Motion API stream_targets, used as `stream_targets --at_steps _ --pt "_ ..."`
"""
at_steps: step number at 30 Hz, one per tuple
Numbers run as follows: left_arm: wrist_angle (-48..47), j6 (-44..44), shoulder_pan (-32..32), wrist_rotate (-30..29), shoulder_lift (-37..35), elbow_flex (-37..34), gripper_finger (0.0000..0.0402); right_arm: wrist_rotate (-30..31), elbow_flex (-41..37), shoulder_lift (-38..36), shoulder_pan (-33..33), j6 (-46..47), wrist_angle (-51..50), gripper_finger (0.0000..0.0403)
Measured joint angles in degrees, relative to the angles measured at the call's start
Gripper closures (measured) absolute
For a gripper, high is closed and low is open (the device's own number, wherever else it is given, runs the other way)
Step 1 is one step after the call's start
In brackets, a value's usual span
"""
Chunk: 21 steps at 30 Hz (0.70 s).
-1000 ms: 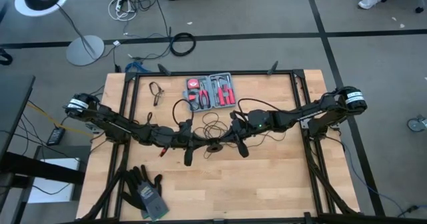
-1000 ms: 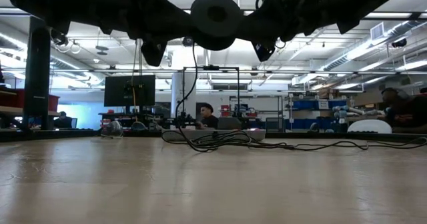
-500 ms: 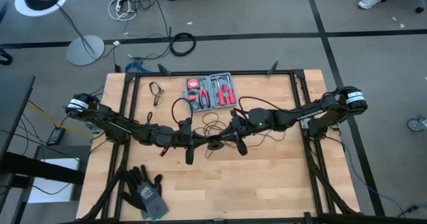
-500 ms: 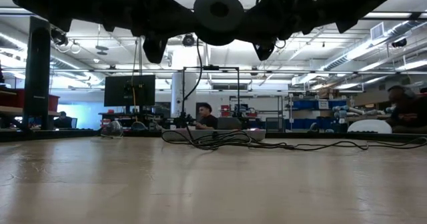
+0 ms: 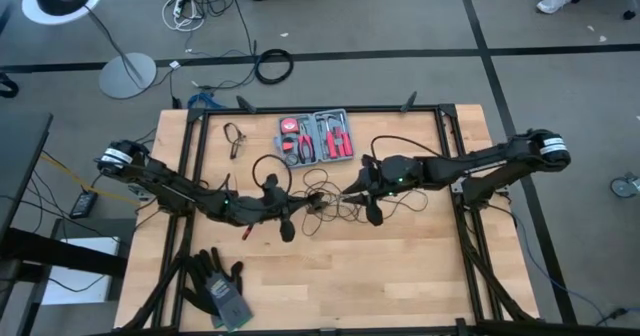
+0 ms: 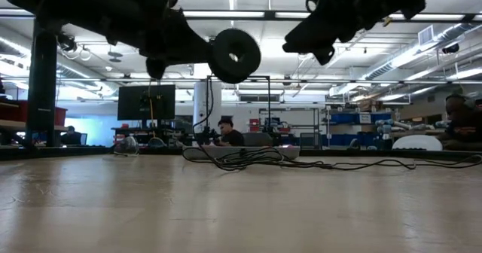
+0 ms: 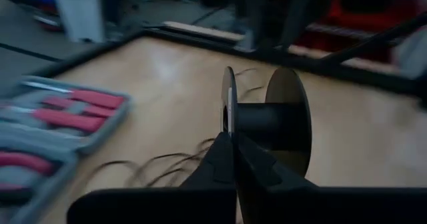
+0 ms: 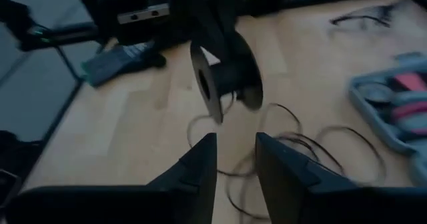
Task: Coil cords
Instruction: Coil the black wire onto the black spool
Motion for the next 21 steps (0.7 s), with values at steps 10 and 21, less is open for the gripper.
stream_targets --at_steps 10,21 --pt "-0.57 6.54 -4.81 -16.11 -0.02 -0.01 0.0401 8.87 0.0 1.03 4.91 0.85 -3.38 0.0302" --pt "-0.17 13.6 -6.28 -19.95 -0.02 -0.02 0.0401 9.93 -0.04 7.03 5.37 2.61 -2.54 0.0305"
